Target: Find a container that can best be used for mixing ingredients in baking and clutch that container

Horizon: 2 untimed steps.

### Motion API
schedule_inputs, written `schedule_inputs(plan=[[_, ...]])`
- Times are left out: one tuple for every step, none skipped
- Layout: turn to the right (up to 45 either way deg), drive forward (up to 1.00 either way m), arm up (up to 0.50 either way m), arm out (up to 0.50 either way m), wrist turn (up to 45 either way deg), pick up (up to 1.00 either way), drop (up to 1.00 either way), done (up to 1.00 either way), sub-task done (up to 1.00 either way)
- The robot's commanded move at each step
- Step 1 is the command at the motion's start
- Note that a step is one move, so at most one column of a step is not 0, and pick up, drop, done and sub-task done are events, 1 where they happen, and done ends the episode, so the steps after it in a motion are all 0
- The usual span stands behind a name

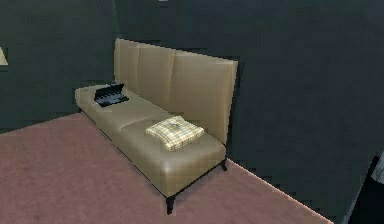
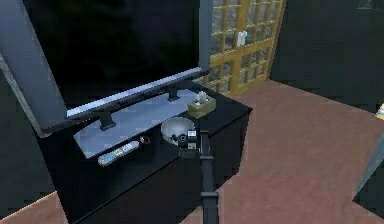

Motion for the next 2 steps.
schedule_inputs(plan=[[0.0,0.0,0.1,0.0,0.0,0.0,0.0,0.0,0.0],[0.0,0.0,0.0,0.0,0.0,0.0,0.0,1.0,0.0]])
